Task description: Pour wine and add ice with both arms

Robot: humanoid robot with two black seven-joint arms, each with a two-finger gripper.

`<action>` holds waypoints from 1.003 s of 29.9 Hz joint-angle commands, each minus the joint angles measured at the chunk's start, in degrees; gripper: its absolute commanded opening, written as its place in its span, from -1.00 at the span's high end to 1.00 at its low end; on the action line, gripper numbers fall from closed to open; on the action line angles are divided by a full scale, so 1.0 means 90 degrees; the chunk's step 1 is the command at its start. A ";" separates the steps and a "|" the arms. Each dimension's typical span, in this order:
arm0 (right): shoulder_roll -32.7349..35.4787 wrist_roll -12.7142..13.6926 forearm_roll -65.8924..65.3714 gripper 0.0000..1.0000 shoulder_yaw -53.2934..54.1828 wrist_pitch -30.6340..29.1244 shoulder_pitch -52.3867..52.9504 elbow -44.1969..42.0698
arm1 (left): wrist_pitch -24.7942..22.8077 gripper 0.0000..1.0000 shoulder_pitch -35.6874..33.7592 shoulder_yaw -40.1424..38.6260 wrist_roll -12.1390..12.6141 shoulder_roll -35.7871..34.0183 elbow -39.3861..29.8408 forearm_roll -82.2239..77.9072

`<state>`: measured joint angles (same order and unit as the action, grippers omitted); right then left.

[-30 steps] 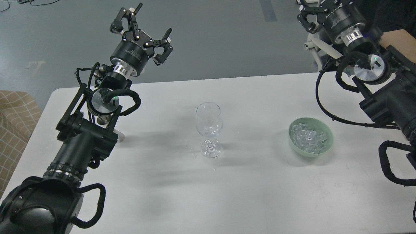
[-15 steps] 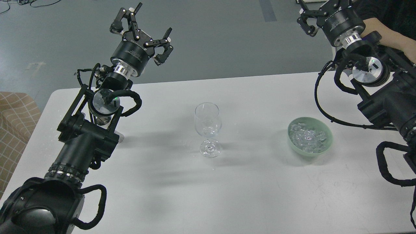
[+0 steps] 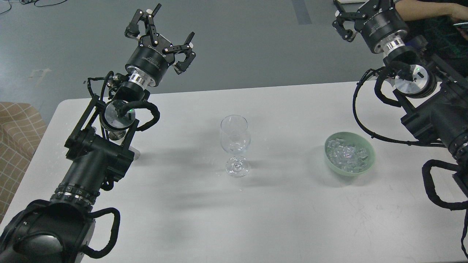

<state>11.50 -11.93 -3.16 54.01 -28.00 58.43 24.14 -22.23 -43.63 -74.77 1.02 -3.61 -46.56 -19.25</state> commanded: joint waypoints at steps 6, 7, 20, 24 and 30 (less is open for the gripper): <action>-0.0008 0.0008 0.0000 -1.00 -0.0034 0.0000 -0.0018 0.0033 | -0.0020 -0.95 0.0004 -0.0061 0.0258 -0.0048 -0.0109 0.0010; -0.0037 0.0008 0.0000 -1.00 -0.0034 0.0000 -0.0008 0.0033 | -0.0030 -0.95 0.0014 -0.0061 0.0258 -0.0067 -0.0148 0.0000; -0.0076 0.0008 -0.0088 -1.00 -0.0044 0.0000 -0.0018 0.0043 | 0.0291 -0.94 0.0346 -0.0100 0.0443 -0.0311 -0.0657 0.0176; -0.0076 0.0008 -0.0332 -1.00 -0.0034 0.0000 0.0001 0.0043 | 0.0331 -0.94 0.0346 -0.0090 0.0482 -0.0409 -0.0657 0.0293; -0.0076 0.0008 -0.0342 -1.00 -0.0044 0.0000 0.0011 0.0043 | 0.0331 -0.95 0.0443 -0.0110 0.0511 -0.0730 -0.0676 0.0438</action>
<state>10.81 -11.87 -6.20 53.69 -28.00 58.57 24.54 -19.25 -40.39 -75.63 5.44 -8.27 -52.48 -16.43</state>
